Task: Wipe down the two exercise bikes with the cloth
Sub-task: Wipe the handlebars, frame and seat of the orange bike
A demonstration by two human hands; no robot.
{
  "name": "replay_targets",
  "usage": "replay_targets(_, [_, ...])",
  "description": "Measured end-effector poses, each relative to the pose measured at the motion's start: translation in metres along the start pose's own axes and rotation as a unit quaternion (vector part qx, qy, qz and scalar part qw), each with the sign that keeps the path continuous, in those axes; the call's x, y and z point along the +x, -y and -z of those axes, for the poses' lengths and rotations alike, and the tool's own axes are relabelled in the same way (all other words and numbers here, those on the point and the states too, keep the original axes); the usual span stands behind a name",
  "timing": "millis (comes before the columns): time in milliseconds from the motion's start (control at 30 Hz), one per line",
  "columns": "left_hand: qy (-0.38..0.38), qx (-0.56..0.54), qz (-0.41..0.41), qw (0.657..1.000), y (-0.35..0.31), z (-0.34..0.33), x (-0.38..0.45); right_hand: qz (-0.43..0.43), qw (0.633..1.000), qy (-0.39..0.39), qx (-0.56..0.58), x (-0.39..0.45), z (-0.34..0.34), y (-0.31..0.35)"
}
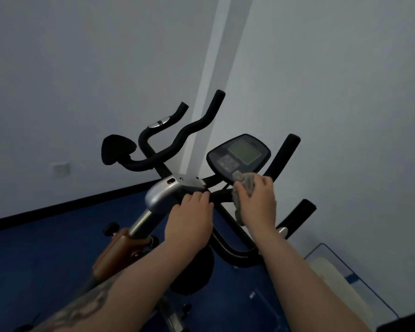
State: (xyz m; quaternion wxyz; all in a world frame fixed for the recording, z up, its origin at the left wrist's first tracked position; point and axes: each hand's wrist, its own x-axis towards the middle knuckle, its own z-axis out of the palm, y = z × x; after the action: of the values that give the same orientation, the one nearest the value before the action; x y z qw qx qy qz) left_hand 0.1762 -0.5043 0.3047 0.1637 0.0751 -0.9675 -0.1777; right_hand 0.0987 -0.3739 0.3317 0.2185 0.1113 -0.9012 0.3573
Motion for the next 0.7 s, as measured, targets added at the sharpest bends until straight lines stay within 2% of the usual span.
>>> replay_targets(133, [-0.033, 0.054, -0.009, 0.998, 0.004, -0.009, -0.003, 0.137, 0.985, 0.102, -0.017, -0.018, -0.009, -0.001])
replay_targets(200, [-0.044, 0.051, -0.003, 0.998, 0.006, -0.012, -0.004, 0.086, 0.994, 0.072, -0.017, 0.004, 0.008, -0.012])
replay_targets(267, [-0.063, 0.052, -0.001, 0.997, 0.005, -0.014, -0.004, 0.002, 1.0, -0.003, -0.016, 0.021, 0.022, -0.022])
replay_targets(333, [-0.084, 0.042, 0.003, 0.996, 0.004, -0.014, -0.005, -0.009, 1.0, -0.024, -0.012, 0.015, 0.02, -0.018])
replay_targets(433, [-0.1, 0.045, 0.005, 0.994, 0.005, -0.015, -0.004, 0.15, 0.982, 0.111, -0.022, -0.008, 0.004, -0.011])
replay_targets(467, [-0.105, 0.045, 0.005, 0.993, 0.004, -0.015, -0.004, 0.176, 0.974, 0.142, -0.027, -0.002, 0.007, -0.014])
replay_targets(500, [-0.111, 0.044, 0.005, 0.993, 0.004, -0.015, -0.004, 0.167, 0.975, 0.146, -0.029, 0.01, 0.014, -0.017])
replay_targets(633, [-0.126, 0.041, 0.005, 0.991, 0.003, -0.016, -0.006, 0.013, 0.999, 0.032, -0.038, 0.043, 0.04, -0.033])
replay_targets(700, [-0.134, 0.046, 0.003, 0.99, 0.003, -0.016, -0.006, 0.069, 0.996, 0.042, -0.049, 0.019, 0.028, -0.026])
